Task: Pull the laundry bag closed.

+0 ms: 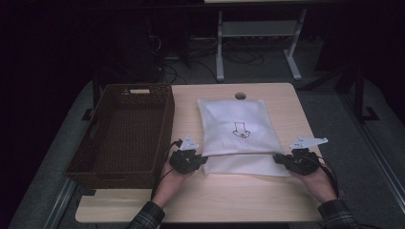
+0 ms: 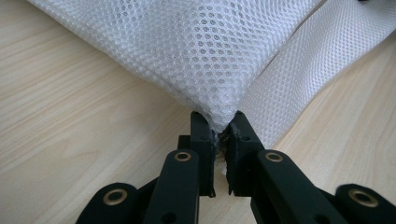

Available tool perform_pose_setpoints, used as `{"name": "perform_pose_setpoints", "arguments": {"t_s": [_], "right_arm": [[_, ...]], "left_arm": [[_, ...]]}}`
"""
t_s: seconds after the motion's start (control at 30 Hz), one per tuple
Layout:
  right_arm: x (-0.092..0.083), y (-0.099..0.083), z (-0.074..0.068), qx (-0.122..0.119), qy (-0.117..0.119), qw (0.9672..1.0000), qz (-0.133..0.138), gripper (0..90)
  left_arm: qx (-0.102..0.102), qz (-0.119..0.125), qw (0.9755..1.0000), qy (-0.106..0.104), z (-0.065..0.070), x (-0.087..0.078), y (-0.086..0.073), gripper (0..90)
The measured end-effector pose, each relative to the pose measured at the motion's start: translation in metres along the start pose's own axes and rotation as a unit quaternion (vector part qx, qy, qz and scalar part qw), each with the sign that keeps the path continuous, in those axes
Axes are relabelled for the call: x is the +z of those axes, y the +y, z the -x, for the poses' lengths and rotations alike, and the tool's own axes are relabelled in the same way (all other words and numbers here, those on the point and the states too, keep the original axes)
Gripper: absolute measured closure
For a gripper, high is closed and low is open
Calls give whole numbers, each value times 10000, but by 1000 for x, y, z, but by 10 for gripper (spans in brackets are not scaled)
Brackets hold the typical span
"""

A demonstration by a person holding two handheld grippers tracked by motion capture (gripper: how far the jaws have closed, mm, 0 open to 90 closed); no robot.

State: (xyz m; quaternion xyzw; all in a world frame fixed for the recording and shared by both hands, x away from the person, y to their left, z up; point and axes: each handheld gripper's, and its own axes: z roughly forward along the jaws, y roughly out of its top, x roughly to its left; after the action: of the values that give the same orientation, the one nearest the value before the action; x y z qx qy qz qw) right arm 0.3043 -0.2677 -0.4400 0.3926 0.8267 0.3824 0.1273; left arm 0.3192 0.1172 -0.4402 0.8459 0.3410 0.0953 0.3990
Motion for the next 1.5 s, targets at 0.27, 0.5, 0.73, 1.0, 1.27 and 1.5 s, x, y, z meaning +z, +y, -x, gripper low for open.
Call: {"name": "perform_pose_setpoints", "arguments": {"t_s": [0.27, 0.5, 0.73, 1.0, 1.27, 1.5], "right_arm": [[-5, -4, 4, 59, -49, 10000, -2, 868], [-11, -11, 10, 92, -115, 9999, -25, 868], [-18, -19, 19, 235, -183, 9996, -25, 868], [-17, -21, 22, 252, -77, 9996, 35, 810], [-12, -19, 14, 228, -80, 9994, 249, 338], [-12, -20, 6, 177, -60, 9991, 382, 135]], "left_arm": [[-15, 0, 10000, 34, -1, 0, 0, 830], [-12, -4, 10000, 48, -1, 0, 0, 831], [-13, -6, 10000, 43, -1, 0, 1, 830], [42, -4, 10000, 47, -3, 0, -1, 793], [109, 143, 9998, -132, -1, -5, -2, 256], [108, 36, 9998, -158, 4, -11, -7, 140]]}}
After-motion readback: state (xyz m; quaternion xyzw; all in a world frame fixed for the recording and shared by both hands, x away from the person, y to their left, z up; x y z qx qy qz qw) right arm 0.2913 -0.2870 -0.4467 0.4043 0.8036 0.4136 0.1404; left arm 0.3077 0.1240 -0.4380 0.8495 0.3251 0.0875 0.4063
